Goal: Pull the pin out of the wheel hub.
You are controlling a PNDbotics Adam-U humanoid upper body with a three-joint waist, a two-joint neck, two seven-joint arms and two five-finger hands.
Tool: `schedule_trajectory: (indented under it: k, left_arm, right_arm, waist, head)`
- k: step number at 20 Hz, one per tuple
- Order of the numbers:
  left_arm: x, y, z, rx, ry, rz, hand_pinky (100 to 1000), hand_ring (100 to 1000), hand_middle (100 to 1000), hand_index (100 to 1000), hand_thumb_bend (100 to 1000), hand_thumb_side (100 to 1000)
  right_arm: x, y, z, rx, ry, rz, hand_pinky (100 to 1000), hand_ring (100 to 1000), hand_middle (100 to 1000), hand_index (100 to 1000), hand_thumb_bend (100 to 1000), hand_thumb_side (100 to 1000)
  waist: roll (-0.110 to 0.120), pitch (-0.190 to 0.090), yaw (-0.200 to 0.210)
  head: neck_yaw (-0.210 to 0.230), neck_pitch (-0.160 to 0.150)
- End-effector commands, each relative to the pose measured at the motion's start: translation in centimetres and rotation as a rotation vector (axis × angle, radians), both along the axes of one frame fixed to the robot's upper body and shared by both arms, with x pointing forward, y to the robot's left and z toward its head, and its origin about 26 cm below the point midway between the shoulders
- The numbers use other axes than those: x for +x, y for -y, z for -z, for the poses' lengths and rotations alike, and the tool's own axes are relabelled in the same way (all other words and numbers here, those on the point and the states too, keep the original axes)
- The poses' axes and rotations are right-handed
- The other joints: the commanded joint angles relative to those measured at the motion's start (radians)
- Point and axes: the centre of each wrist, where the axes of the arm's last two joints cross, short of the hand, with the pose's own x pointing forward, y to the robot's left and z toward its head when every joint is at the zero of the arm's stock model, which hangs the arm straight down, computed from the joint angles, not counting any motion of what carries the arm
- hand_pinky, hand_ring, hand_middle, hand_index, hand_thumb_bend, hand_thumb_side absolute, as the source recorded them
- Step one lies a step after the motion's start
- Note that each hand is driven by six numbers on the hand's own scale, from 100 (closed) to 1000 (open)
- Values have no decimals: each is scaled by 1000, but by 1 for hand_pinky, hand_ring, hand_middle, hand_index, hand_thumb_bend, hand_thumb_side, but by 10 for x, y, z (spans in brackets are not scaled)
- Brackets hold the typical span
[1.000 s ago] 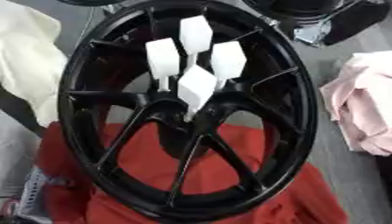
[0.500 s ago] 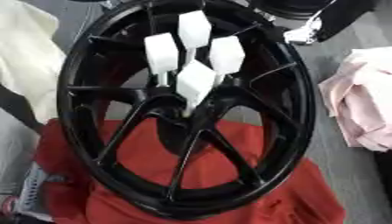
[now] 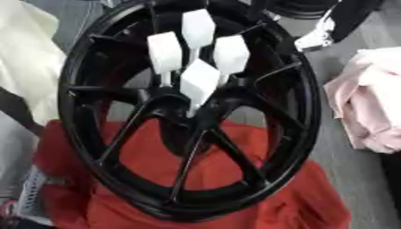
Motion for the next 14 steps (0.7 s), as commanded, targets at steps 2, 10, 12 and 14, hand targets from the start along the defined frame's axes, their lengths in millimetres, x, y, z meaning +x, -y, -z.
schedule_trajectory:
  k: [2,10,12,14]
  left_arm:
    - [-4,-3,-13,31,29,-6,775,841,844,886,518,881]
    - [-3,-1,-12,27,28,3,774,842,845,883,514,882]
    - [-3,0,-13,26,29,6,774,842,845,882,513,883]
    - [-3,0,-13,26,30,9,774,845,845,881,512,883]
  right_arm:
    - [-3,3,-14,8,29,19,873,869,837,862,306,504]
    - [-1,-3,-13,33,40,38,869,866,836,862,310,500]
    - [1,-4,-11,34,30,38,868,866,835,862,307,502]
    - [2,-5,-9,33,18,38,868,865,834,862,307,503]
  waist:
    - [4,-29,0]
    - [4,-20,3]
    - [3,-17,5]
    - [2,-14,6]
  head:
    - [-39,-32]
    - [-53,-34]
    - [-45,-27]
    - [-41,-19]
